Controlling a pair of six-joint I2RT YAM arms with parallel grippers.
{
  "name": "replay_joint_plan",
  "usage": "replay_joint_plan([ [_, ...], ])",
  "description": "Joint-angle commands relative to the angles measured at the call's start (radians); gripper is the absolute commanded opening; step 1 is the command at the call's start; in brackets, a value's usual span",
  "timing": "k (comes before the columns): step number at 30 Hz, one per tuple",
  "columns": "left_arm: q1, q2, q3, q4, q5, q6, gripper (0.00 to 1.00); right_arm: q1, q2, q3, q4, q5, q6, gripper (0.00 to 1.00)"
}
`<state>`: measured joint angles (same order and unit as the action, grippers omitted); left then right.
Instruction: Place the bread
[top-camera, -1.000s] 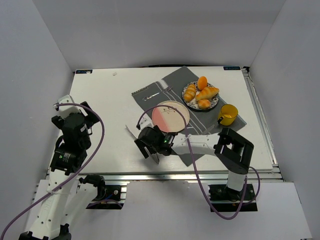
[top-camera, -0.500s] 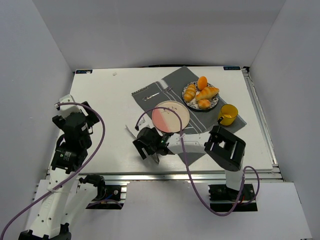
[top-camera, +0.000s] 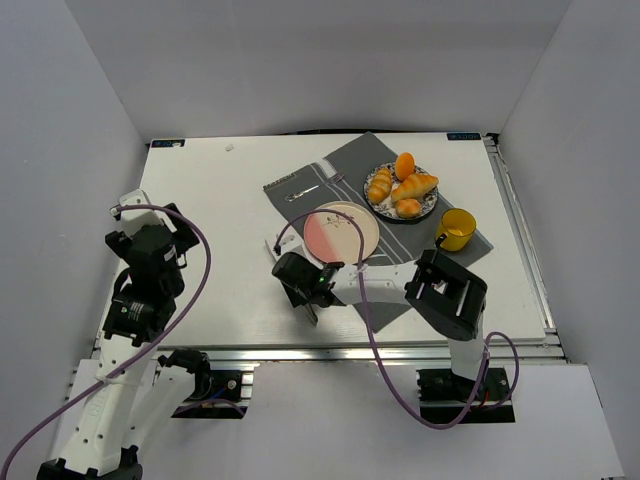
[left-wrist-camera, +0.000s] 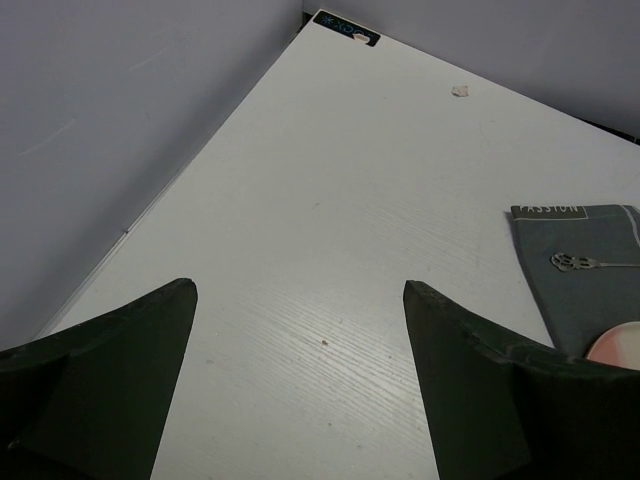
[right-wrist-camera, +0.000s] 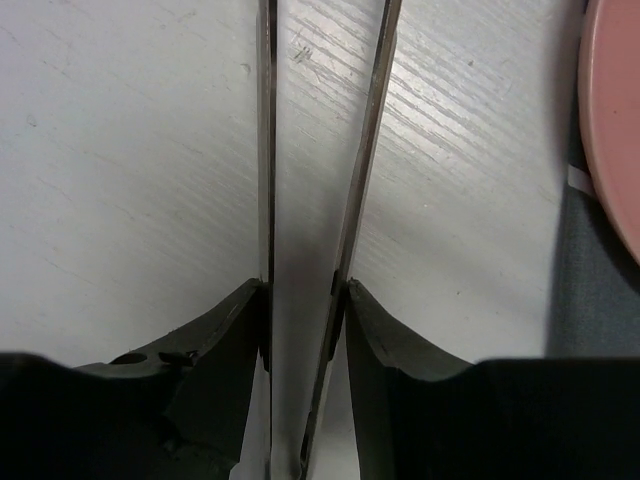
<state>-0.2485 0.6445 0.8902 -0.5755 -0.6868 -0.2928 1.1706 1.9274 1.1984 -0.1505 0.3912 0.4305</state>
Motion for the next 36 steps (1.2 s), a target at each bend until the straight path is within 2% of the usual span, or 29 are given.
replay_joint_plan([
  [1,-0.003,0.000,-0.010,-0.001,-0.013,0.007,0.95,0.000,-0.017,0.043,-0.058,0.028,0.050,0.43],
  [5,-0.003,0.009,0.000,0.000,-0.014,0.014,0.95,0.000,-0.128,0.093,-0.148,0.064,0.044,0.42],
  [12,-0.003,0.021,0.006,0.003,-0.007,0.017,0.95,-0.018,-0.291,0.366,-0.408,0.204,-0.010,0.44],
  [15,-0.003,0.021,-0.005,0.006,0.007,0.009,0.95,-0.080,-0.376,0.402,-0.510,0.225,-0.006,0.46],
  [17,-0.003,0.021,-0.007,0.005,0.009,0.007,0.95,-0.094,-0.395,0.397,-0.515,0.222,-0.004,0.47],
  [25,-0.003,0.018,-0.016,0.019,0.023,0.001,0.95,-0.389,-0.579,0.343,-0.506,0.152,-0.028,0.46],
  [28,-0.003,0.021,-0.020,0.026,0.035,-0.002,0.95,-0.553,-0.571,0.366,-0.520,0.112,-0.053,0.46],
  [31,-0.003,0.029,-0.019,0.026,0.039,-0.002,0.95,-0.667,-0.529,0.397,-0.558,0.068,-0.039,0.46],
  [36,-0.003,0.037,-0.019,0.028,0.044,0.001,0.95,-0.779,-0.476,0.391,-0.552,-0.020,0.042,0.48],
])
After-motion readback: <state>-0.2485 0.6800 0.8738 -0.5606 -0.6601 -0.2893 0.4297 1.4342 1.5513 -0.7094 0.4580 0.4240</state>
